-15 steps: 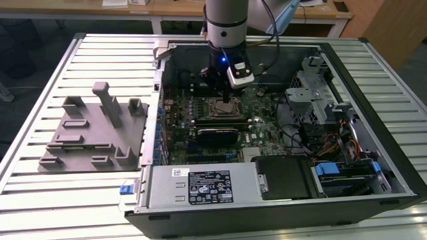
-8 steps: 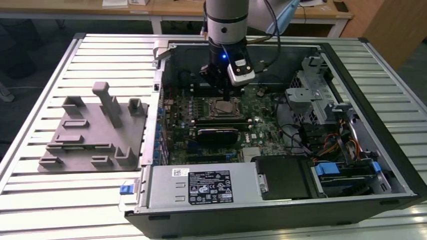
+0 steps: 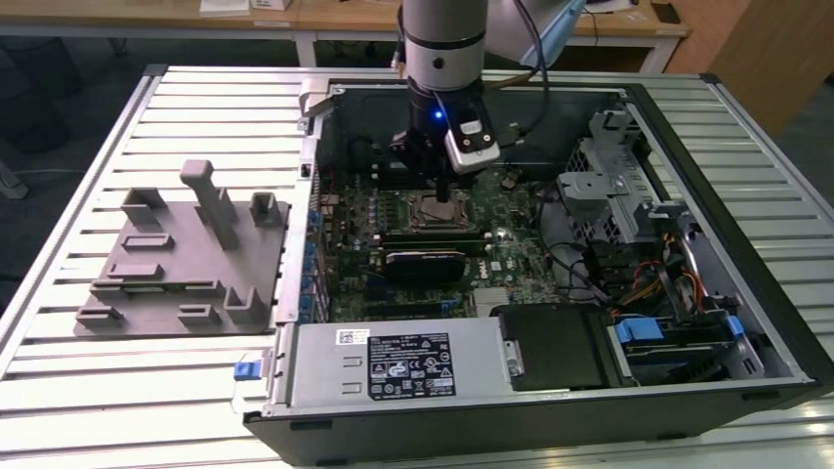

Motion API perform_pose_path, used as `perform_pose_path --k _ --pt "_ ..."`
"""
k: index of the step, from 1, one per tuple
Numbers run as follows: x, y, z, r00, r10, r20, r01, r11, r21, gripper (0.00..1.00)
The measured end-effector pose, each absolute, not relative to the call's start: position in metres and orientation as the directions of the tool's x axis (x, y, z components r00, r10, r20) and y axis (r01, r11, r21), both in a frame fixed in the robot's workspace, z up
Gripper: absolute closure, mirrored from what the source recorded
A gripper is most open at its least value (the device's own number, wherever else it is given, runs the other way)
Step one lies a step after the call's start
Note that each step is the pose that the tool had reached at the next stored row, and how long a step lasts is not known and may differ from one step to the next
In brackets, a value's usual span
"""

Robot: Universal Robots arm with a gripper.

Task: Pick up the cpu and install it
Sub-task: 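Install the second cpu locking lever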

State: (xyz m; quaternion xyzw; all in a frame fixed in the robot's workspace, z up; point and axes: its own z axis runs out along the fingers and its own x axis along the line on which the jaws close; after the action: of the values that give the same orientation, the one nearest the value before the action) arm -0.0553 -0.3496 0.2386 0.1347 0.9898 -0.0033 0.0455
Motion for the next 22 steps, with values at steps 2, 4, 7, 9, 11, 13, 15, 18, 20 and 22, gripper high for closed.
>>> perform_pose_path --k 2,4,7,9,11,13,15,18,20,22 --pt "-0.055 -0.353 0.239 -0.96 0.266 -0.091 0.267 0.964 0.006 0.89" --pt "-0.055 -0.356 0.239 -0.96 0.266 -0.091 0.267 0.964 0.005 0.89" --pt "-0.055 -0.361 0.239 -0.96 0.266 -0.091 0.267 0.964 0.005 0.89" --pt "-0.055 -0.364 0.238 -0.96 0.266 -0.091 0.267 0.964 0.005 0.89" --pt "-0.055 -0.367 0.238 -0.96 0.266 -0.091 0.267 0.964 0.004 0.89" --pt "-0.055 -0.371 0.238 -0.96 0.266 -0.091 0.267 0.964 0.004 0.89" --pt "-0.055 -0.374 0.238 -0.96 0.266 -0.091 0.266 0.964 0.004 0.89" --pt "-0.055 -0.377 0.236 -0.962 0.257 -0.091 0.258 0.966 0.003 0.89" --pt "-0.055 -0.377 0.234 -0.966 0.241 -0.089 0.242 0.97 0.002 0.89" --pt "-0.055 -0.377 0.233 -0.974 0.211 -0.088 0.211 0.977 0.002 0.89"
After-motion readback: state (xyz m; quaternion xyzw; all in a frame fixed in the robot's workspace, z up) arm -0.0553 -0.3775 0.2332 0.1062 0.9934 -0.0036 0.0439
